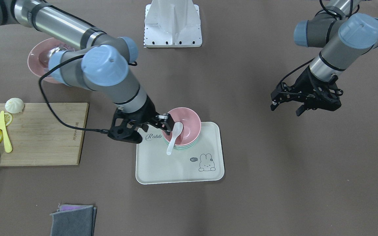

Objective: Stack pink bowl on green and place spoon
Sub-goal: 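Place the white spoon into the pink bowl with the right gripper and withdraw both arms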

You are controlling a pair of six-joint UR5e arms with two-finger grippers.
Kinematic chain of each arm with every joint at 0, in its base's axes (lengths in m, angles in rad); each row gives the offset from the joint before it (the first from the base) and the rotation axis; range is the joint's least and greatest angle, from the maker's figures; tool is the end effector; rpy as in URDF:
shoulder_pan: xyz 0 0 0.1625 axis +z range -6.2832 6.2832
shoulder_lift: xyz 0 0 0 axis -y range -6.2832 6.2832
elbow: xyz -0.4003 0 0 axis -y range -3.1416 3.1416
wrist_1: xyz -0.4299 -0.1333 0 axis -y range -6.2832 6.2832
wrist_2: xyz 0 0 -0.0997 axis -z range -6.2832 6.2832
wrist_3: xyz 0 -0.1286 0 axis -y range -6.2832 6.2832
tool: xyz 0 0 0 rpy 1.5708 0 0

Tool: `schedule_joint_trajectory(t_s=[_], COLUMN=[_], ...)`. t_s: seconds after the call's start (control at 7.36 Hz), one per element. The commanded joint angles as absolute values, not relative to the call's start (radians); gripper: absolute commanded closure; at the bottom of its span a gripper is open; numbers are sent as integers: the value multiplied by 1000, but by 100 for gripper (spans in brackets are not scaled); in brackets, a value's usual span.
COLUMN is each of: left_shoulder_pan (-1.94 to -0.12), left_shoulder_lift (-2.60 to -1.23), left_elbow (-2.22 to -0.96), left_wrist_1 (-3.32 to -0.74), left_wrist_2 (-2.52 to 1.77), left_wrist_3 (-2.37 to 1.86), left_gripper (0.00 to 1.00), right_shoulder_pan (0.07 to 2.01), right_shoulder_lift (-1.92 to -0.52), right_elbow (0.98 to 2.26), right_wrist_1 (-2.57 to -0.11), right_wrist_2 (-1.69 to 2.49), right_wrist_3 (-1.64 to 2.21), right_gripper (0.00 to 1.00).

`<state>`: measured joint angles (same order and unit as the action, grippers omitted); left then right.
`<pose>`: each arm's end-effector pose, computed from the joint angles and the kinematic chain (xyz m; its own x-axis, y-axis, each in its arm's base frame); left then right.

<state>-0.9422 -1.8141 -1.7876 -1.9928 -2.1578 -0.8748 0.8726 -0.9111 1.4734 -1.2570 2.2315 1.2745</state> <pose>0.3189 -0.5442 0.3512 0.5573 0.1412 -0.8182 0.0843 0.9707 0.2249 -0.4410 -0.6101 0.2380 0.4817 0.2154 0.8495 -0.1684 0.9740 -0.1514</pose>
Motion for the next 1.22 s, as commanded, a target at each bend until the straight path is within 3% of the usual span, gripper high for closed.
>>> schedule_joint_trajectory(t_s=[0.0,0.41,0.68,1.09], left_shoulder_pan=[-965,-1211,-1310,-1393], left_shoulder_lift=[-1737,-1576,-1578,-1692], left_elbow=[-1805,-1769,-1697,-1666], left_wrist_1=[-1988,-1965,-1900,-1528], left_wrist_2=[-2164,-2334,-2400,-2401], left_wrist_3=[-788,-403,-352,-104], left_gripper=[2,2,2,2], right_shoulder_pan=[1038,1295,1423,1470], right_shoulder_lift=[-1110,-1342,-1405,-1400], right_elbow=[1540,1513,1505,1502], right_wrist_1=[-1259,-1282,-1369,-1522], right_wrist_2=[2313,2348,2376,2367], right_wrist_3=[1009,441,174,-31], right_gripper=[0,0,0,0])
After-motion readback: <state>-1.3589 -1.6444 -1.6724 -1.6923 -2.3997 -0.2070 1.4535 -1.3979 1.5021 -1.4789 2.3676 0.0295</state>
